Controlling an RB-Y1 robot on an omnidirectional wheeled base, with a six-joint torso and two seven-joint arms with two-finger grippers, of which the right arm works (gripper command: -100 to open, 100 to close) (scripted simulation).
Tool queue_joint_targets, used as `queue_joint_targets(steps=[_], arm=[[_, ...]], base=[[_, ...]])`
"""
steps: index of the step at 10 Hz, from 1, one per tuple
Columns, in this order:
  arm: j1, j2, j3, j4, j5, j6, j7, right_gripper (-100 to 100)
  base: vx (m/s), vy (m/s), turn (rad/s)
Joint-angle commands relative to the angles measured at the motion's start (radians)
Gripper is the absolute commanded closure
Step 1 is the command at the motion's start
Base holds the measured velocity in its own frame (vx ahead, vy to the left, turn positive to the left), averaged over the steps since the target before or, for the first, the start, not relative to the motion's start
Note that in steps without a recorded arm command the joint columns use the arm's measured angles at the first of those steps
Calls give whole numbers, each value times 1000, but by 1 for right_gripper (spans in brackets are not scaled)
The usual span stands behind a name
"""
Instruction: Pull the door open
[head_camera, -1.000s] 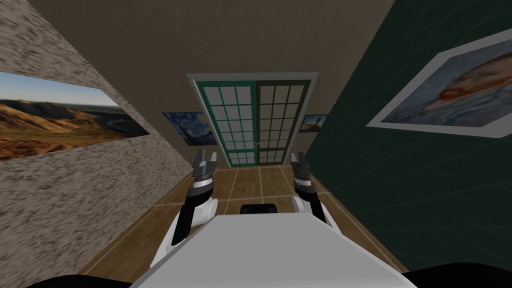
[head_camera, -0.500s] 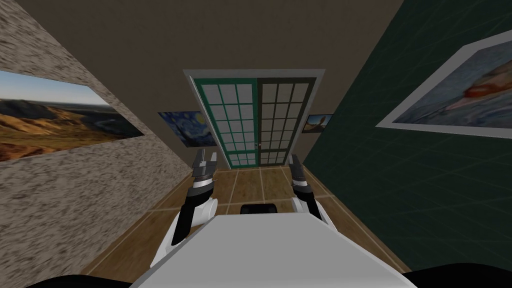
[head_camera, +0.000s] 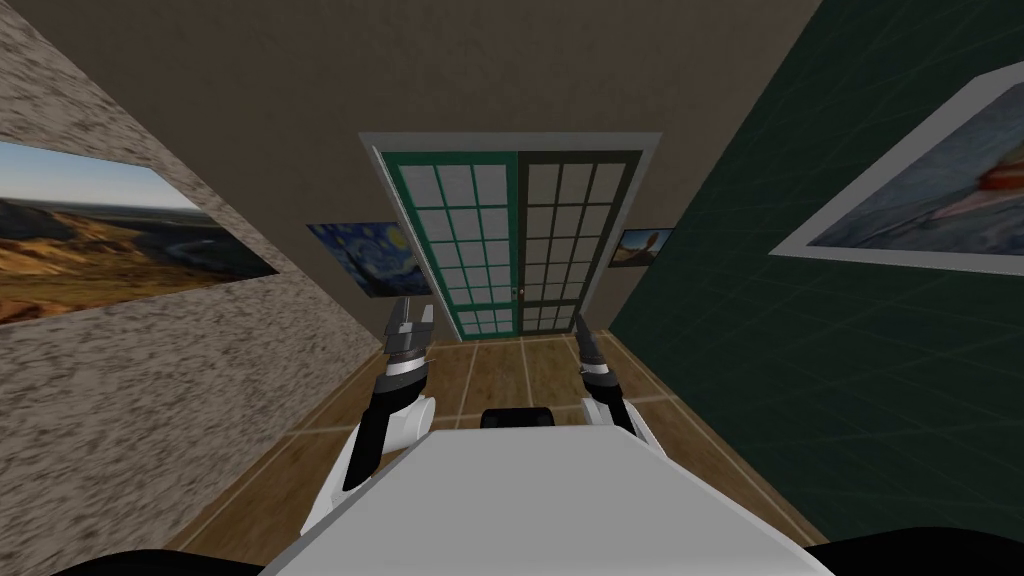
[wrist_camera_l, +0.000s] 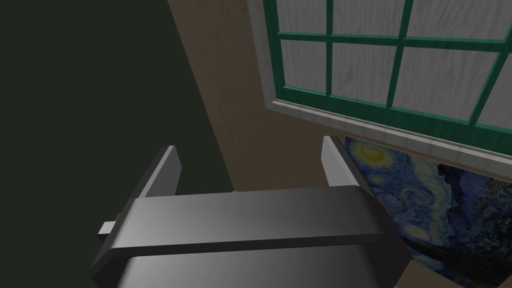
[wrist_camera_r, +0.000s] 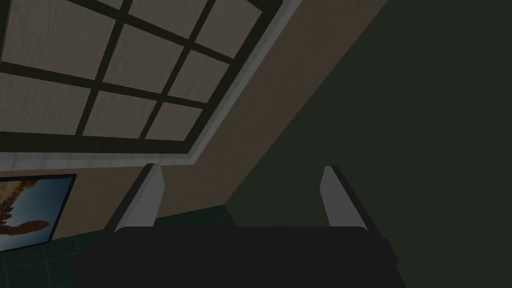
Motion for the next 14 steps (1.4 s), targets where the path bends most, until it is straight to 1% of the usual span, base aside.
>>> queue_joint_targets(steps=[1, 4, 5, 6, 7, 8, 11, 13, 14], arm=[[-2, -4, -3, 26, 11, -6, 28, -100], [-11, -9, -7, 92, 41, -20, 95, -100], [-13, -10, -7, 105, 47, -23, 108, -100], [-16, -12, -9, 132, 59, -29, 135, -100], [-18, -13, -10, 145, 65, -32, 149, -100], [-20, -13, -11, 158, 71, -35, 163, -100], [-29, -15, -15, 226, 102, -49, 232, -100], [-32, -15, -16, 253, 114, -55, 260, -100], [-36, -15, -18, 280, 126, -61, 287, -100]], base=[[116, 55, -13], [112, 65, -15], [98, 50, -15], [100, 68, -16], [102, 64, -19], [97, 62, -10], [103, 72, -21], [90, 53, -18], [98, 54, -20]])
